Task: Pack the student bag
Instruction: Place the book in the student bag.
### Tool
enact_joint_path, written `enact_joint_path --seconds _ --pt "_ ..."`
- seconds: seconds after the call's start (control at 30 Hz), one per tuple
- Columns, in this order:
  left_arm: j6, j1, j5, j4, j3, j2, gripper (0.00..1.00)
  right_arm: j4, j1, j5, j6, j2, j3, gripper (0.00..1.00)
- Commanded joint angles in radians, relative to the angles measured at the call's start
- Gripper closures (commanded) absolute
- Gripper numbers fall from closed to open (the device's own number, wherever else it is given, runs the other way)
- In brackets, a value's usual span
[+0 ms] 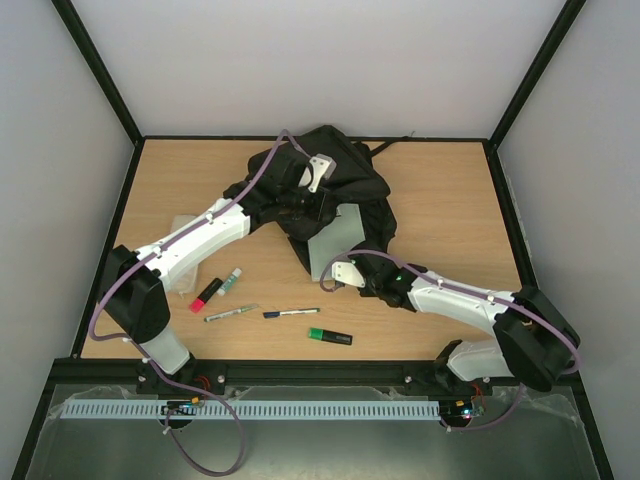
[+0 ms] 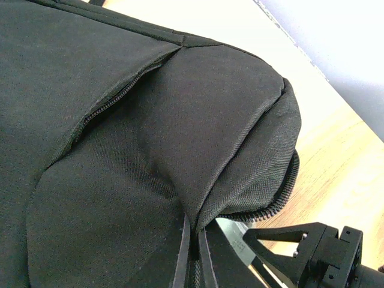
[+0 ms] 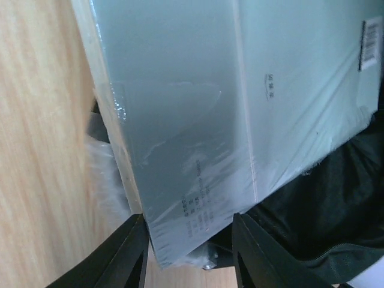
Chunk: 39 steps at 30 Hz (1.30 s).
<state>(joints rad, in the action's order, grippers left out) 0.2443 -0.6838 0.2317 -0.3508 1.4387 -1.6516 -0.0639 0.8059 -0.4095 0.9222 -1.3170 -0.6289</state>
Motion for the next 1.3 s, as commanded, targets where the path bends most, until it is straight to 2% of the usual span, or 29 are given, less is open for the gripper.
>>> enact_joint_path --seconds 0.0,0.43,0.53,0.7,0.8,0.9,1.27 --pt "0.010 0.006 0.050 0.084 0.039 0.038 0.98 0.119 -0.025 -0.056 0.039 -0.007 -0.022 0.62" --pt "0.014 0.006 0.065 0.085 0.039 0.037 0.98 0.336 -0.090 -0.089 -0.018 -0.195 -0.096 0.64" --pt "0.013 0.006 0.064 0.085 0.040 0.036 0.98 0.265 -0.088 -0.040 -0.043 -0.191 -0.122 0.63" --pt "0.013 0.006 0.066 0.080 0.044 0.039 0.98 -0.031 -0.078 0.176 -0.092 -0.125 -0.189 0.59" --pt "0.013 0.007 0.068 0.079 0.045 0.044 0.98 -0.097 -0.040 0.207 -0.082 -0.096 -0.191 0.60" --pt "0.013 0.008 0.070 0.080 0.045 0.044 0.98 -0.087 -0.019 0.199 -0.062 -0.098 -0.189 0.61" --pt "0.010 0.009 0.073 0.075 0.046 0.043 0.98 0.070 -0.011 0.116 -0.042 -0.265 -0.227 0.66"
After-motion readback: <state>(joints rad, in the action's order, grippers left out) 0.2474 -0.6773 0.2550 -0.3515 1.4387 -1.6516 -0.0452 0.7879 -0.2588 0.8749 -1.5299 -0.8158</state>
